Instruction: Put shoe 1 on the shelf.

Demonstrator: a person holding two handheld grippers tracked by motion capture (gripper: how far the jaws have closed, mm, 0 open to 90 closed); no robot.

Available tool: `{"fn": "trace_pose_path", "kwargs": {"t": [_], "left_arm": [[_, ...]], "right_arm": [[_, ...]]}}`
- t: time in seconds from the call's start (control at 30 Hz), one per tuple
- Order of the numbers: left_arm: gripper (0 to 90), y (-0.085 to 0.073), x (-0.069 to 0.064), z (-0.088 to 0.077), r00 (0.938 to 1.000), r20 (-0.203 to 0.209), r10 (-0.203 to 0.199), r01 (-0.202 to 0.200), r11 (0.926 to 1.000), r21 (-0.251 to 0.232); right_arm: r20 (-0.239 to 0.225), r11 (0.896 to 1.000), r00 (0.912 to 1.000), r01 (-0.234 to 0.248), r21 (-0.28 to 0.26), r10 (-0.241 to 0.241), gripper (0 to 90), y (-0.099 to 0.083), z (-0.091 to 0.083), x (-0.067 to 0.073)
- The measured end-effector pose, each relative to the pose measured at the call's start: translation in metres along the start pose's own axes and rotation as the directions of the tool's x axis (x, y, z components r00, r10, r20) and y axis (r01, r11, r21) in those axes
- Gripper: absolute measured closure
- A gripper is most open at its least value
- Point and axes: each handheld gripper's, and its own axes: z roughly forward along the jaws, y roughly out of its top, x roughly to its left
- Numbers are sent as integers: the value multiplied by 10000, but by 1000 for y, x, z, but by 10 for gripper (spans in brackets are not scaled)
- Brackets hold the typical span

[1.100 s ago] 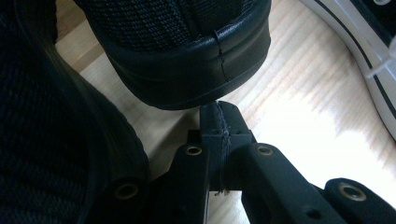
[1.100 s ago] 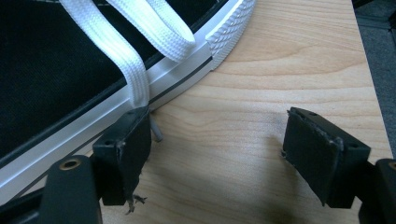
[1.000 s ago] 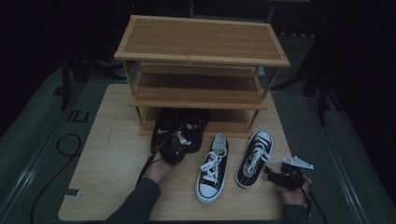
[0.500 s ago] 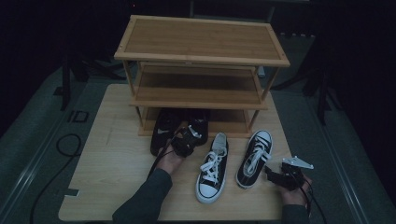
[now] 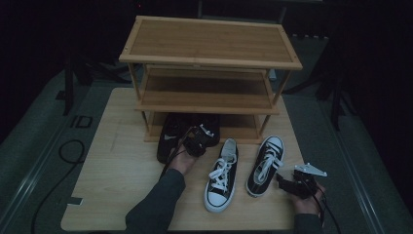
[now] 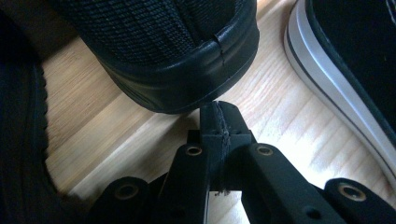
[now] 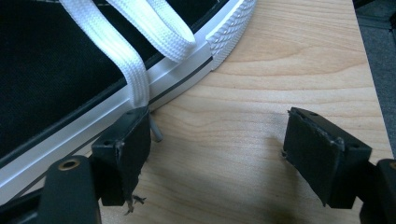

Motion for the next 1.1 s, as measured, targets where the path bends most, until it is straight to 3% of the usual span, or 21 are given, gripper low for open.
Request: {"fn": "trace_pose_path", "kwargs": {"t": [0.43,0.77,1.1], "left_arm": [[900,-18,-4,-18,9998,218,50,-45,9997,-246],[899,-45,-4,-38,9995,322,33,-18,9990,-450],[899,-67,-1,-55,9999,125,106,-101,9991,-420]], "right_arm": [[-3,10000,10000,3,1,-3,227,0,0,0],[-3,10000,10000,3,0,-3,227,0,0,0],[-4,10000,10000,-1,2,1,227,0,0,0]]}}
